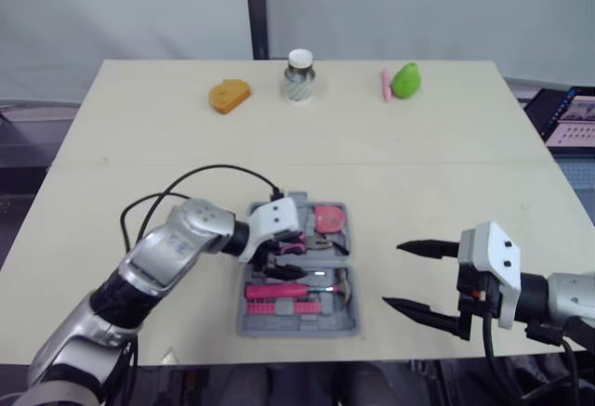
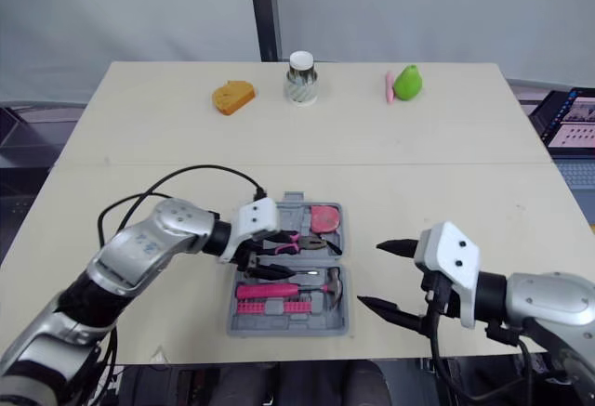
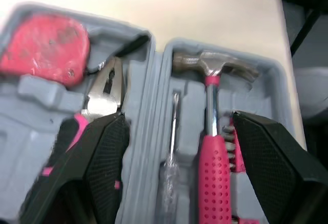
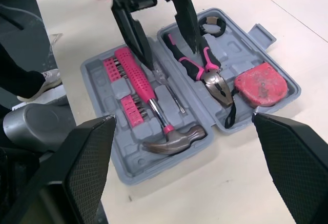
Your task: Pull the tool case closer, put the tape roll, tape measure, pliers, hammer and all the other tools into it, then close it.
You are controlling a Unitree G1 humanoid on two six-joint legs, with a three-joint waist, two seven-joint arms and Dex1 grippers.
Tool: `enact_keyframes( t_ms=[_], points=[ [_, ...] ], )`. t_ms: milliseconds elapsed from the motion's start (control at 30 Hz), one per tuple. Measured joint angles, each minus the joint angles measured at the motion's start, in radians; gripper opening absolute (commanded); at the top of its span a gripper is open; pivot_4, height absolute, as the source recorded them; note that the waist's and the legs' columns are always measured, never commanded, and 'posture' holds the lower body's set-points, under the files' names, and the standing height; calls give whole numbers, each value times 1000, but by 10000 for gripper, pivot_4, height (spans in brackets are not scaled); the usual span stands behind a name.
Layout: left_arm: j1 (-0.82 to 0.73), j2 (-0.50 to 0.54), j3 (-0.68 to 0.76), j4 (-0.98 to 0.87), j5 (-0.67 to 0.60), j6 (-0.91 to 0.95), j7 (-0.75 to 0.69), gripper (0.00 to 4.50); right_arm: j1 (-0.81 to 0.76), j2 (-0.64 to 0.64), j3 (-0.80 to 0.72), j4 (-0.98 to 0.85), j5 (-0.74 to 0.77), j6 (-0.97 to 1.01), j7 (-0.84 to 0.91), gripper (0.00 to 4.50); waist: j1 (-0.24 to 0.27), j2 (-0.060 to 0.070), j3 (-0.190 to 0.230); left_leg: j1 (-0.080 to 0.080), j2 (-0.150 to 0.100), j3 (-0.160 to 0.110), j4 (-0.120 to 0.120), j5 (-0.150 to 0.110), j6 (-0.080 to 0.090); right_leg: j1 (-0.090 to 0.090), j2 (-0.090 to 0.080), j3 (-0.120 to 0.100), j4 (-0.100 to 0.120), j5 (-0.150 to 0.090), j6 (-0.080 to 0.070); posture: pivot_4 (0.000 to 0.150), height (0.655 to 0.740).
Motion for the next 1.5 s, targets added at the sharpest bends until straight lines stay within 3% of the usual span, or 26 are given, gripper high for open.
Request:
enact_keyframes(
  t_ms=[67, 200, 467, 867, 1267, 1500],
  points=[
    [74, 0, 46, 45, -13, -151, -64, 19996, -20, 2, 13, 13, 8, -1, 0, 45000, 5, 0, 0, 0, 0, 0, 0, 0, 0, 0, 0, 0, 0, 0, 0, 1500, 7400],
    [140, -41, 72, 87, -21, -274, -109, 320, -49, 3, 26, 18, 14, 0, 0, 45000, 4, 0, 0, 0, 0, 0, 0, 0, 0, 0, 0, 0, 1, 0, 0, 1500, 7400],
    [191, -119, 10, 195, 89, -432, -96, 320, -77, 3, 32, 36, 14, 0, 0, 45000, 2, 0, 0, 1, 0, 0, 0, 0, 0, 0, 0, 0, 1, 0, 0, 1500, 7400],
    [181, -127, -24, 277, 227, -563, -82, 320, -53, 3, 31, 34, 13, 2, -1, 45000, 2, 0, 0, 1, 0, 1, 0, 0, 0, 0, 0, 0, 2, 0, 0, 1500, 7400],
    [143, -162, 42, 303, 128, -466, -148, 320, -50, 3, 31, 34, 7, 2, -2, 45000, 1, 0, 0, 1, 0, 1, 0, 0, 0, 0, 0, 0, 2, 0, 0, 1500, 7400],
    [178, -130, 8, 300, 148, -458, -187, 320, -50, 4, 31, 34, 5, 2, -6, 45000, 2, 0, 0, 1, 0, 1, 0, 0, 0, 0, 0, 0, 2, 0, 0, 1500, 7400]
  ],
)
